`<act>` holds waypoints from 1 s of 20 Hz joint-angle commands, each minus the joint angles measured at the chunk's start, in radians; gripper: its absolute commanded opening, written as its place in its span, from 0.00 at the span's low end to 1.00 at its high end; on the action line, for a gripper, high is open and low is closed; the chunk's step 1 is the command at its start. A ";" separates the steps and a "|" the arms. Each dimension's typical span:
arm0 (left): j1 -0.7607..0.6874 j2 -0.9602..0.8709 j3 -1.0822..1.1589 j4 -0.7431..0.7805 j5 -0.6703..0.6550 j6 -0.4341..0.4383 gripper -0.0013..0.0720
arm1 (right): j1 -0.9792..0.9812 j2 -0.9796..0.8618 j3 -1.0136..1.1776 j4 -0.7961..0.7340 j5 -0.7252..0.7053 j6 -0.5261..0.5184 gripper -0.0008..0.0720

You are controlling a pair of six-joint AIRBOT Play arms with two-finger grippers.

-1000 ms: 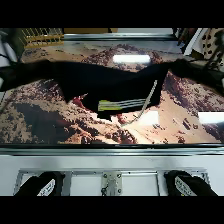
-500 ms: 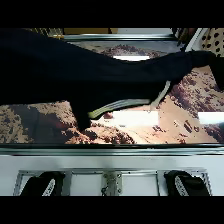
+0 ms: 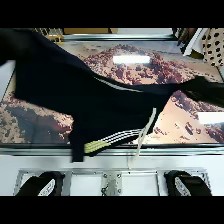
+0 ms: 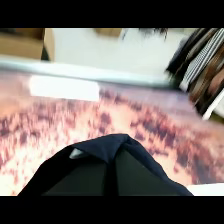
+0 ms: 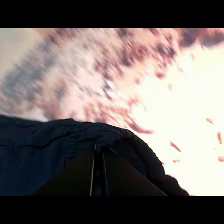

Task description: Fold the clothes and pants, and hang the long-sleeved shirts on hangers.

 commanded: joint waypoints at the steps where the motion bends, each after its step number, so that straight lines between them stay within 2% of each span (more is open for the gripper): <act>1: -0.056 -0.318 0.032 0.001 0.029 0.005 0.02 | 0.059 -0.282 0.003 -0.170 -0.009 -0.013 0.04; 5: -0.065 -0.575 0.226 -0.002 -0.074 0.005 0.02 | 0.060 -0.454 0.042 -0.174 -0.145 -0.039 0.04; 8: -0.039 -0.628 0.325 -0.002 -0.135 0.005 0.02 | 0.060 -0.452 0.047 -0.191 -0.196 -0.060 0.04; 11: -0.015 -0.614 0.316 0.001 -0.201 0.013 0.02 | 0.060 -0.443 0.047 -0.234 -0.195 -0.105 0.04; 15: -0.014 -0.491 0.057 0.035 -0.179 0.014 0.02 | 0.061 -0.425 0.010 -0.242 -0.130 -0.190 0.04; 20: -0.004 -0.235 -0.426 0.033 -0.095 0.063 0.02 | 0.061 -0.320 -0.220 -0.269 -0.099 -0.194 0.04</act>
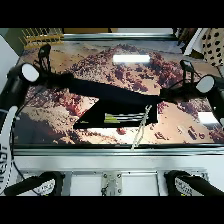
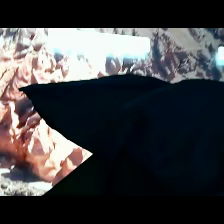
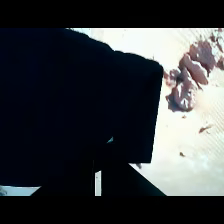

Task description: Fold the clothes and pants, and hang the long-sleeved shirts on hangers.

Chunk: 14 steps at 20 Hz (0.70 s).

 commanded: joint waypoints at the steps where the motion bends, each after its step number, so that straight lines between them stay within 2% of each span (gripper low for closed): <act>1: 0.001 0.157 -0.319 0.003 0.055 0.032 0.02 | 0.001 0.055 -0.167 -0.020 0.003 -0.016 0.04; 4: -0.021 0.221 -0.548 0.002 0.175 0.031 0.02 | 0.002 0.057 -0.325 -0.011 -0.115 -0.015 0.04; 8: -0.061 0.190 -0.710 -0.006 0.352 0.030 0.02 | 0.002 0.051 -0.473 0.025 -0.285 -0.014 0.04; 14: -0.069 0.094 -0.729 -0.005 0.391 0.023 0.02 | 0.002 -0.006 -0.508 0.050 -0.372 -0.014 0.04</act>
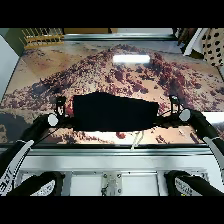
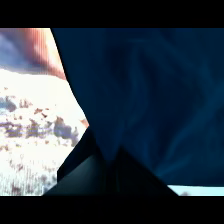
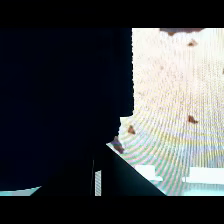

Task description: Fold the clothes and pants, and hang the long-sleeved shirts on hangers.

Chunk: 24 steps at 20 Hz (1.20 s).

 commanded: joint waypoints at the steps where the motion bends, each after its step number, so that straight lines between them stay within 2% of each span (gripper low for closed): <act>1: -0.004 -0.035 -0.020 -0.001 0.034 -0.006 0.02 | 0.000 -0.030 -0.021 0.028 -0.066 0.000 0.04; 4: -0.004 -0.006 -0.020 -0.001 0.032 -0.006 0.03 | -0.002 -0.027 -0.019 0.086 -0.071 0.000 0.05; 5: -0.004 0.024 -0.019 0.001 0.032 -0.006 0.09 | -0.004 -0.015 -0.011 0.106 -0.062 0.000 0.07; 6: -0.004 0.069 -0.018 0.008 0.030 -0.006 0.49 | -0.010 0.002 0.003 0.116 -0.042 -0.001 0.33; 7: -0.002 0.119 -0.010 0.010 0.018 -0.006 0.74 | -0.023 0.027 0.026 0.118 -0.008 -0.010 0.79; 8: 0.008 0.164 0.004 0.005 -0.012 -0.007 0.74 | -0.042 0.051 0.052 0.117 0.035 -0.032 0.95; 11: 0.034 0.274 0.054 0.002 -0.142 -0.017 0.74 | -0.160 0.078 0.151 0.118 0.201 -0.092 0.95; 13: 0.036 0.310 0.086 -0.002 -0.189 -0.017 0.73 | -0.245 0.044 0.202 0.146 0.256 -0.168 0.95; 14: 0.029 0.319 0.099 -0.002 -0.200 -0.018 0.54 | -0.281 0.011 0.218 0.182 0.274 -0.216 0.95; 16: -0.006 0.319 0.121 -0.002 -0.197 -0.017 0.02 | -0.338 -0.091 0.248 0.273 0.315 -0.324 0.95; 21: -0.113 0.319 0.124 -0.002 -0.137 -0.091 0.02 | -0.351 -0.402 0.374 0.467 0.346 -0.500 0.95; 24: -0.143 0.302 0.125 -0.003 -0.130 -0.139 0.02 | -0.319 -0.535 0.440 0.534 0.353 -0.528 0.95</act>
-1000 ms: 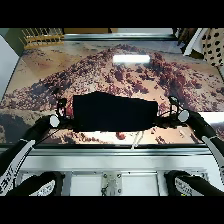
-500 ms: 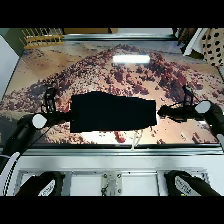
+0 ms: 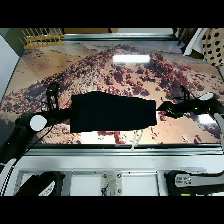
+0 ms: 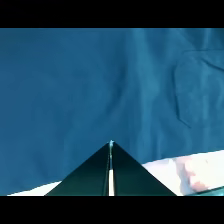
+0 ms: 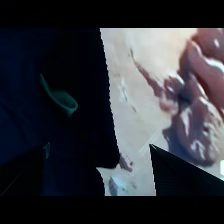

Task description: Fold the clothes and pants, and hang the long-sleeved shirts on hangers.

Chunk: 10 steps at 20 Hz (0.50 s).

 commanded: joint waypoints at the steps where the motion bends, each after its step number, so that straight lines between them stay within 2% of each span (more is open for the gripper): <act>1: -0.041 -0.023 0.003 -0.001 0.014 -0.048 0.02 | 0.031 -0.152 0.070 0.109 0.026 -0.068 0.95; 6: -0.049 -0.112 0.003 -0.110 0.053 -0.047 0.02 | 0.137 -0.198 0.072 0.127 0.021 -0.079 0.94; 7: -0.049 -0.126 0.003 -0.115 0.060 -0.047 0.02 | 0.156 -0.199 0.072 0.129 0.021 -0.079 0.89; 10: -0.049 -0.169 0.003 -0.130 0.073 -0.046 0.02 | 0.201 -0.200 0.072 0.130 0.004 -0.080 0.40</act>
